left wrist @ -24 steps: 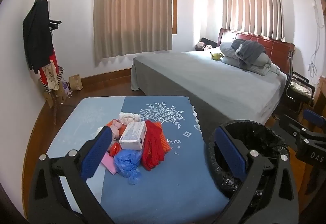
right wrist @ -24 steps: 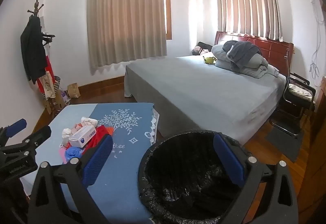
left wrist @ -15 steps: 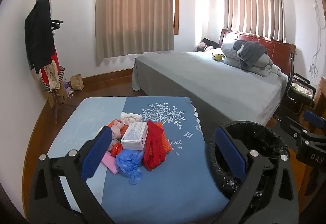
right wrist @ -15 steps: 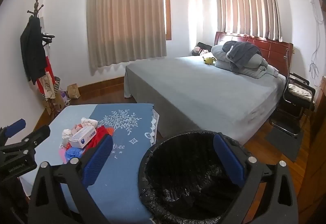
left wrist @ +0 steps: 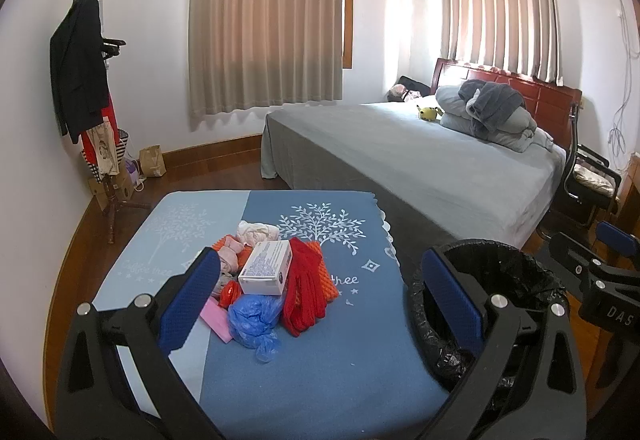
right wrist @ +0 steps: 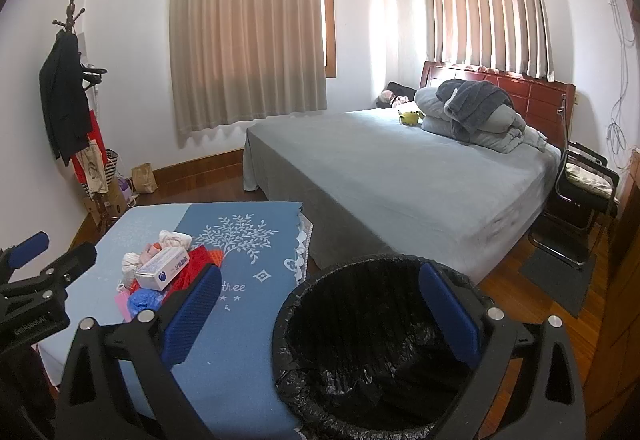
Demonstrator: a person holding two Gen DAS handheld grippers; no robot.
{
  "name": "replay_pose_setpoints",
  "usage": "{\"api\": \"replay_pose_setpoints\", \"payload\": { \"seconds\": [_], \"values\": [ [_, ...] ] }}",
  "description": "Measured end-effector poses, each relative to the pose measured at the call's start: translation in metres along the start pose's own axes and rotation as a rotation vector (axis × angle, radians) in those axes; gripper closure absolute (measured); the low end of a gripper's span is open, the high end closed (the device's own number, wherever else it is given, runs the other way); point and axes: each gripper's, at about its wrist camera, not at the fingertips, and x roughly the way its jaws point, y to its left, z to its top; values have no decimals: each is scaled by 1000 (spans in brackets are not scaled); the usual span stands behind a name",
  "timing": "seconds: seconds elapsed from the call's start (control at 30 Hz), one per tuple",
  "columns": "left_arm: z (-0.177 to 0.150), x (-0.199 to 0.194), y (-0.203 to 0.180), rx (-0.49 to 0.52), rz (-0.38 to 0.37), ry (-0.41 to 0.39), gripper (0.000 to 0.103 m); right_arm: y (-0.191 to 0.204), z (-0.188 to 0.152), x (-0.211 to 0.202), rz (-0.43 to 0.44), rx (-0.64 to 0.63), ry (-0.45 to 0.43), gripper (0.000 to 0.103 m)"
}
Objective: Collect trash
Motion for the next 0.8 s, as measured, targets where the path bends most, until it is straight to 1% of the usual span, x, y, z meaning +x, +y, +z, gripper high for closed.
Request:
{"api": "replay_pose_setpoints", "payload": {
  "seconds": [0.8],
  "values": [
    [-1,1,1,-2,0,1,5,1,-5,4,0,2,6,6]
  ]
}}
